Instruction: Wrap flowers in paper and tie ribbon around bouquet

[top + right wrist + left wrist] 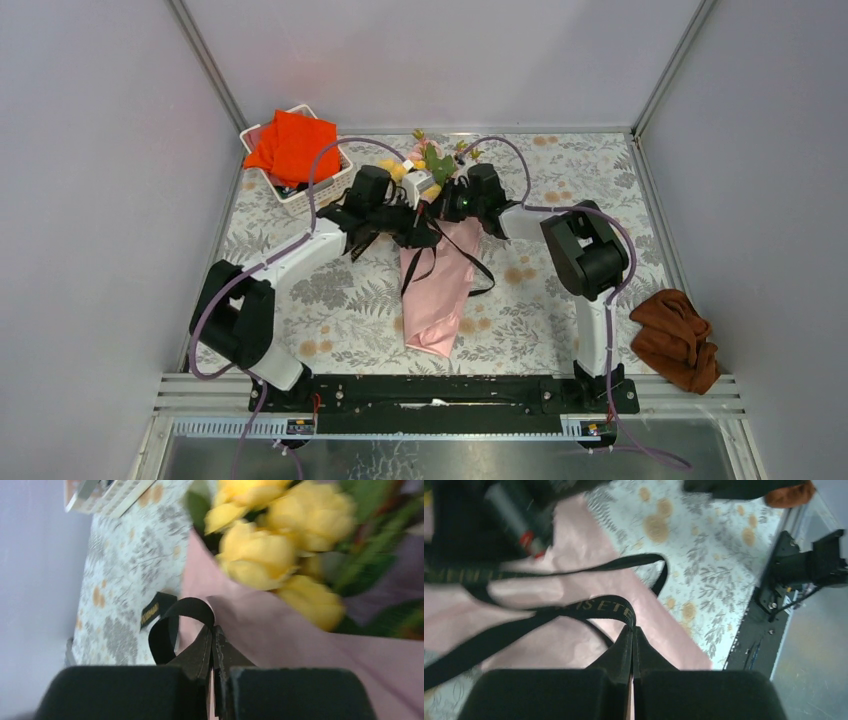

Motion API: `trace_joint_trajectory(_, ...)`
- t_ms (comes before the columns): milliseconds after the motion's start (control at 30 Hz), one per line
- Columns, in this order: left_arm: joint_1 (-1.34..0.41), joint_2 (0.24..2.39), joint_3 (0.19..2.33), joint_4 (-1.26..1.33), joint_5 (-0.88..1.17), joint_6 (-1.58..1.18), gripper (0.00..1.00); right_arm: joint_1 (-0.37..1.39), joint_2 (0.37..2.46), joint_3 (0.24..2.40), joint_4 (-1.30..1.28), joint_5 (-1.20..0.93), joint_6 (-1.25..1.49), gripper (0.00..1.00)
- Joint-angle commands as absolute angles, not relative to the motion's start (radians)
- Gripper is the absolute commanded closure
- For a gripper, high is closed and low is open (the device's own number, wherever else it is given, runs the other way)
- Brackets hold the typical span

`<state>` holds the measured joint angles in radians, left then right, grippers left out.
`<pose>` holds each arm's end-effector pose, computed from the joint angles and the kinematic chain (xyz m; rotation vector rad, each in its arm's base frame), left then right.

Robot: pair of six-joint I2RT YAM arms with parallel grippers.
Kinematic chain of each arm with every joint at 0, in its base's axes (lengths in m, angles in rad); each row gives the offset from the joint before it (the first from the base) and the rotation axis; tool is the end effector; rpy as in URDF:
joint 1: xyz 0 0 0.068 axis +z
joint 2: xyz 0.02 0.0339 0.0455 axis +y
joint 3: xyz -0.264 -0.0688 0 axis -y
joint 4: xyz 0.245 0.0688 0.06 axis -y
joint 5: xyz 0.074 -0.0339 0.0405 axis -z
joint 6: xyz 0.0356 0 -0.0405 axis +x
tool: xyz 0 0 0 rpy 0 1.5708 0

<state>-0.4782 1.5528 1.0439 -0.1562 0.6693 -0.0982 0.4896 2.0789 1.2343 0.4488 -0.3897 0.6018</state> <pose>0.2905 -0.1754 0.2476 0.7955 2.1289 -1.0570 0.3949 0.2257 0.1596 -0.1566 2.0961 1.0719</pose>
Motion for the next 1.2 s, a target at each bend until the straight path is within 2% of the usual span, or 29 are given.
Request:
trace_joint_trajectory(0,-0.51,1.547,1.182,-0.251,0.785,0.011,1.0,0.518,2.096,1.305,0.495,-0.643,0.585,0.92)
trace_joint_trajectory(67,-0.509,1.571,1.213,-0.245,0.739,0.023,1.0,0.509,2.065,1.305,0.468,-0.669,0.554,0.79)
trace_joint_trajectory(133,-0.507,1.594,1.217,-0.218,0.68,0.034,1.0,0.493,2.021,1.311,0.402,-0.659,0.501,0.59)
trace_joint_trajectory(167,-0.506,1.606,1.213,-0.201,0.667,0.039,1.0,0.483,1.998,1.315,0.368,-0.654,0.474,0.52)
trace_joint_trajectory(267,-0.505,1.636,1.205,-0.18,0.659,0.039,1.0,0.449,1.93,1.312,0.3,-0.666,0.421,0.39)
trace_joint_trajectory(333,-0.504,1.648,1.199,-0.164,0.66,0.033,1.0,0.42,1.884,1.305,0.284,-0.688,0.418,0.33)
trace_joint_trajectory(500,-0.486,1.668,1.193,-0.115,0.671,0.011,1.0,0.371,1.79,1.258,0.273,-0.711,0.372,0.31)
trace_joint_trajectory(633,-0.478,1.689,1.209,-0.115,0.681,0.008,1.0,0.297,1.751,1.2,0.286,-0.733,0.421,0.32)
trace_joint_trajectory(700,-0.476,1.701,1.215,-0.117,0.683,0.009,1.0,0.286,1.713,1.149,0.308,-0.773,0.36,0.32)
trace_joint_trajectory(800,-0.467,1.712,1.215,-0.111,0.69,0.004,1.0,0.288,1.601,0.942,0.512,-0.847,0.196,0.33)
trace_joint_trajectory(900,-0.463,1.717,1.214,-0.098,0.703,0.002,1.0,0.289,1.553,0.799,0.751,-0.899,0.167,0.33)
trace_joint_trajectory(1033,-0.463,1.725,1.218,-0.085,0.719,-0.033,1.0,0.329,1.615,0.783,0.832,-0.859,0.166,0.42)
trace_joint_trajectory(1167,-0.463,1.724,1.218,-0.083,0.724,-0.038,1.0,0.397,1.68,0.782,0.911,-0.774,0.156,0.46)
